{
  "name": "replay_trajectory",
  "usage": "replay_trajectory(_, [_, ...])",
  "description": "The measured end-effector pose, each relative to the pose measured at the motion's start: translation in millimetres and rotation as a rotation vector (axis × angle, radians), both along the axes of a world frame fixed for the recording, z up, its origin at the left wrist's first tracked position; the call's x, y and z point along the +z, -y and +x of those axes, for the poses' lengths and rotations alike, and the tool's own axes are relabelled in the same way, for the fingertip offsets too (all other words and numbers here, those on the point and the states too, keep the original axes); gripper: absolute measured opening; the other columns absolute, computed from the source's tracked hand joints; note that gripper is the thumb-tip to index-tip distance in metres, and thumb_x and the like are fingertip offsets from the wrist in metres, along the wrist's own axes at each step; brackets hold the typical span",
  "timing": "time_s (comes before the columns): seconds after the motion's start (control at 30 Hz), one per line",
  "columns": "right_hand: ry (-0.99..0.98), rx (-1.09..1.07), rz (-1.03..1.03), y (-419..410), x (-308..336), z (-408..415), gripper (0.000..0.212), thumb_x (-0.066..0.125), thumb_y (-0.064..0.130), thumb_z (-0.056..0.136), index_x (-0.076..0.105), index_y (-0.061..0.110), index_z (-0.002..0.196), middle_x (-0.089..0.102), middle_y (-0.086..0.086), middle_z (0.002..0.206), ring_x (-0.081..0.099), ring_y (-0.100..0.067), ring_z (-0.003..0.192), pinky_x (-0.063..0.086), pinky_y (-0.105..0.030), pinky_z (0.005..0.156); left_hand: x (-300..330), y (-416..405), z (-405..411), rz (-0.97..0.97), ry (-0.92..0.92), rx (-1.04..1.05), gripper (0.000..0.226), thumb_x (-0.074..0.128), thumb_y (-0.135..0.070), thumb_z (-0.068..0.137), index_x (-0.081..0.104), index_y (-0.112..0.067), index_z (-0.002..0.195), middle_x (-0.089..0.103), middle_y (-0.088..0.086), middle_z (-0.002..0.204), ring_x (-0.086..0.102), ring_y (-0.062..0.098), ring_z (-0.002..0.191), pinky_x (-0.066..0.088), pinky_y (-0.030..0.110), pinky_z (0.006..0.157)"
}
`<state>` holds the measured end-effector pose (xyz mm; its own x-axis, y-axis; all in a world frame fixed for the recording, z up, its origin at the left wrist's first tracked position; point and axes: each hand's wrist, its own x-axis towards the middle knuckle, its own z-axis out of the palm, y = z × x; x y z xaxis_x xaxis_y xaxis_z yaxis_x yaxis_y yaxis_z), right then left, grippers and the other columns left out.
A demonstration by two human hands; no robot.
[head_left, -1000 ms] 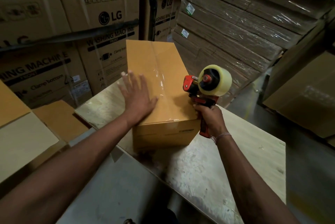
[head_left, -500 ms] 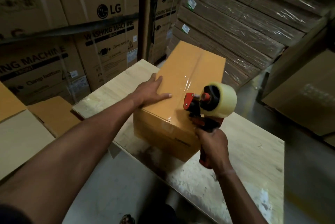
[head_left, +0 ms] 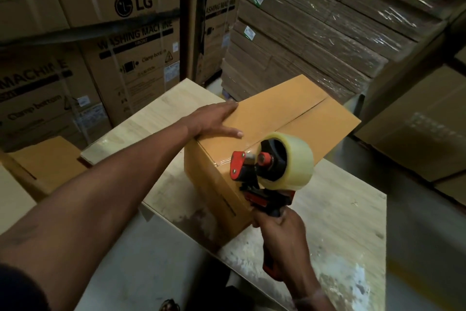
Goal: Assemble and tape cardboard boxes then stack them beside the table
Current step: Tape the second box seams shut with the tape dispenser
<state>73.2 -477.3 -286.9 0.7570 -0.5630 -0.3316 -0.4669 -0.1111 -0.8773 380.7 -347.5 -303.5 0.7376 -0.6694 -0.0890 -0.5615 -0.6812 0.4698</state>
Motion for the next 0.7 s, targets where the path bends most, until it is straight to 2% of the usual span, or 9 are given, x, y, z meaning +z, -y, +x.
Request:
replay_trajectory(0.07, [0.050, -0.012, -0.032, 8.2, 7.3, 3.1, 0.025, 0.077, 0.011, 0.080, 0.061, -0.009, 0.082, 0.039, 0.000, 0.051, 0.031, -0.020, 0.055, 0.024, -0.026, 0.048, -3.0, -6.3, -5.4, -0.017, 0.037, 0.052, 0.094, 0.058, -0.077, 0.088, 0.030, -0.025, 0.161, 0.047, 0.005, 0.159, 0.053, 0.029, 0.135, 0.048, 0.044, 0.102])
replay_trajectory(0.17, [0.126, 0.055, -0.184, 17.7, 23.1, 18.7, 0.032, 0.075, 0.021, 0.075, 0.060, -0.005, 0.081, 0.044, -0.012, 0.053, 0.038, -0.022, 0.055, 0.030, -0.036, 0.055, -11.7, -25.6, -17.3, -0.062, 0.030, 0.209, 0.084, 0.056, -0.067, 0.096, 0.034, -0.020, 0.161, 0.047, 0.008, 0.159, 0.051, 0.030, 0.139, 0.046, 0.048, 0.109])
replay_trajectory(0.3, [0.070, 0.164, -0.198, 18.2, 40.4, 59.1, 0.021, 0.076, 0.018, 0.081, 0.067, 0.002, 0.072, 0.051, -0.001, 0.047, 0.046, -0.022, 0.049, 0.040, -0.036, 0.058, -20.5, -48.5, -38.5, -0.345, -0.025, 0.331, 0.062, 0.054, -0.054, 0.103, 0.048, -0.019, 0.154, 0.053, 0.005, 0.154, 0.054, 0.024, 0.137, 0.047, 0.046, 0.112])
replay_trajectory(0.4, [0.057, 0.243, -0.209, 6.0, 38.7, 89.0, 0.018, 0.075, 0.015, 0.083, 0.068, 0.006, 0.069, 0.053, 0.005, 0.044, 0.046, -0.015, 0.045, 0.039, -0.033, 0.057, -16.7, -59.1, -50.1, -0.587, 0.142, 0.374, 0.037, 0.054, -0.042, 0.106, 0.069, -0.017, 0.128, 0.068, 0.001, 0.127, 0.063, 0.014, 0.115, 0.056, 0.037, 0.095])
replay_trajectory(0.43, [0.061, 0.262, -0.218, 1.0, 36.0, 96.6, 0.018, 0.075, 0.015, 0.082, 0.068, 0.001, 0.073, 0.054, 0.004, 0.046, 0.046, -0.018, 0.047, 0.038, -0.034, 0.057, -10.3, -61.1, -54.2, -0.675, 0.094, 0.410, 0.033, 0.055, -0.041, 0.106, 0.073, -0.015, 0.117, 0.071, 0.000, 0.113, 0.067, 0.010, 0.102, 0.057, 0.032, 0.086])
replay_trajectory(0.5, [0.071, 0.311, -0.274, -9.1, 31.4, 107.8, 0.022, 0.075, 0.018, 0.080, 0.067, -0.003, 0.081, 0.063, -0.006, 0.058, 0.052, -0.030, 0.054, 0.043, -0.042, 0.056, 6.8, -63.9, -61.9, -0.812, -0.207, 0.473, 0.042, 0.054, -0.045, 0.107, 0.075, -0.010, 0.098, 0.074, -0.002, 0.088, 0.070, 0.008, 0.078, 0.055, 0.028, 0.073])
replay_trajectory(0.53, [0.072, 0.332, -0.306, -13.5, 29.3, 112.4, 0.024, 0.075, 0.021, 0.079, 0.068, -0.001, 0.082, 0.067, -0.010, 0.064, 0.058, -0.036, 0.061, 0.048, -0.047, 0.058, 13.9, -66.4, -63.8, -0.854, -0.397, 0.491, 0.047, 0.052, -0.047, 0.107, 0.075, -0.007, 0.096, 0.074, 0.000, 0.082, 0.071, 0.010, 0.073, 0.056, 0.029, 0.071])
replay_trajectory(0.6, [0.096, 0.358, -0.341, -20.9, 25.6, 118.6, 0.026, 0.073, 0.028, 0.075, 0.067, 0.003, 0.077, 0.067, -0.010, 0.065, 0.060, -0.035, 0.064, 0.048, -0.047, 0.058, 21.9, -74.5, -65.7, -0.924, -0.751, 0.527, 0.049, 0.052, -0.046, 0.107, 0.073, -0.001, 0.109, 0.079, 0.012, 0.092, 0.077, 0.022, 0.084, 0.062, 0.034, 0.077])
replay_trajectory(0.7, [0.131, 0.386, -0.358, -29.0, 21.4, 125.2, 0.025, 0.075, 0.022, 0.079, 0.062, 0.002, 0.073, 0.062, -0.008, 0.061, 0.050, -0.024, 0.060, 0.038, -0.035, 0.057, 19.2, -91.1, -67.6, -1.041, -1.042, 0.527, 0.045, 0.058, -0.037, 0.106, 0.066, 0.001, 0.128, 0.074, 0.026, 0.114, 0.075, 0.033, 0.106, 0.063, 0.042, 0.091])
